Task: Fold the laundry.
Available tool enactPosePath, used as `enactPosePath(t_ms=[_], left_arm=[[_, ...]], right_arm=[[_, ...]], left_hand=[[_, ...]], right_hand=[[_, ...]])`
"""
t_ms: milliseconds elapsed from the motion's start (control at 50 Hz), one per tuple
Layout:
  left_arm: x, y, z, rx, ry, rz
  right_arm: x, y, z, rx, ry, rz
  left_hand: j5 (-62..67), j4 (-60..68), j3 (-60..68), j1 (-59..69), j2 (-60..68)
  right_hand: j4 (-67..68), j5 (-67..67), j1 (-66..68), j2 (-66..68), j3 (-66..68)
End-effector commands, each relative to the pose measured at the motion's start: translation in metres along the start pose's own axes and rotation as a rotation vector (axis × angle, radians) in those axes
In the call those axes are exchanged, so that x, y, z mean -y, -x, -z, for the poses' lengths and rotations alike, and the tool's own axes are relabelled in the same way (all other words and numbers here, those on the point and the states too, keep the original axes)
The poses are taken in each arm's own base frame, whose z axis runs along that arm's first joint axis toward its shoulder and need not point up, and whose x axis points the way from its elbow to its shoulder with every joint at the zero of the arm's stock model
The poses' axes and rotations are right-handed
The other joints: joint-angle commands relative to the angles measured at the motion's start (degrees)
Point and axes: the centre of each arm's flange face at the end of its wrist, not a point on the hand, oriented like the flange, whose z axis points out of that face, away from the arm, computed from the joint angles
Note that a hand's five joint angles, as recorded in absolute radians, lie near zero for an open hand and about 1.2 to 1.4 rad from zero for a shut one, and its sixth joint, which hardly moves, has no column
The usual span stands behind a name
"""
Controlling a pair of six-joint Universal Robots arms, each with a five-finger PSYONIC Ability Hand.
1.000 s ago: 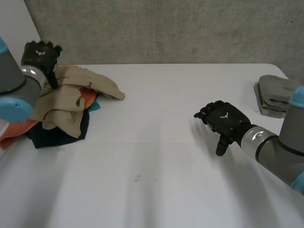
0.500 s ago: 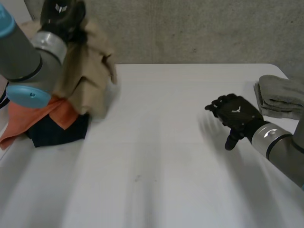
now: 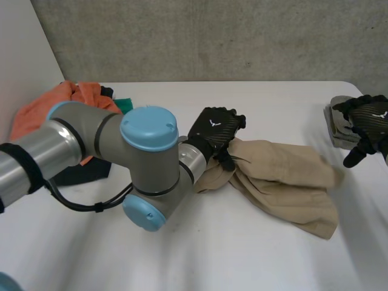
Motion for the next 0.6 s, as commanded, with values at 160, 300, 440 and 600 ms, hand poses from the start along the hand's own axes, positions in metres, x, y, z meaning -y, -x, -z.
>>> enactPosePath(t_ms=[160, 300, 440, 600], left_arm=[[0.012, 0.021, 0.049, 0.155, 0.096, 0.0], [-0.016, 0.016, 0.046, 0.143, 0.165, 0.004], [-0.042, 0.017, 0.029, 0.152, 0.208, -0.005], [-0.002, 0.082, 0.022, 0.447, 0.07, -0.027]], right_arm=[[0.018, -0.01, 0.007, -0.029, -0.044, 0.013], [0.024, -0.008, 0.011, -0.027, -0.063, 0.021], [0.026, 0.011, 0.013, 0.023, -0.065, 0.026], [0.028, 0.012, 0.013, 0.025, -0.074, 0.038]], left_hand=[[1.94, 1.42, 0.38, 0.24, 0.54], [1.77, 1.25, 0.21, 0.07, 0.37], [19.17, 18.64, 17.61, 17.47, 17.77], [56.59, 56.06, 55.03, 54.89, 55.19]], right_hand=[[-2.33, -2.86, -2.83, -2.15, -2.13], [-2.33, -2.86, -2.83, -2.15, -2.13], [-2.33, -2.86, -2.83, -2.15, -2.13], [-2.33, -2.86, -2.83, -2.15, -2.13]])
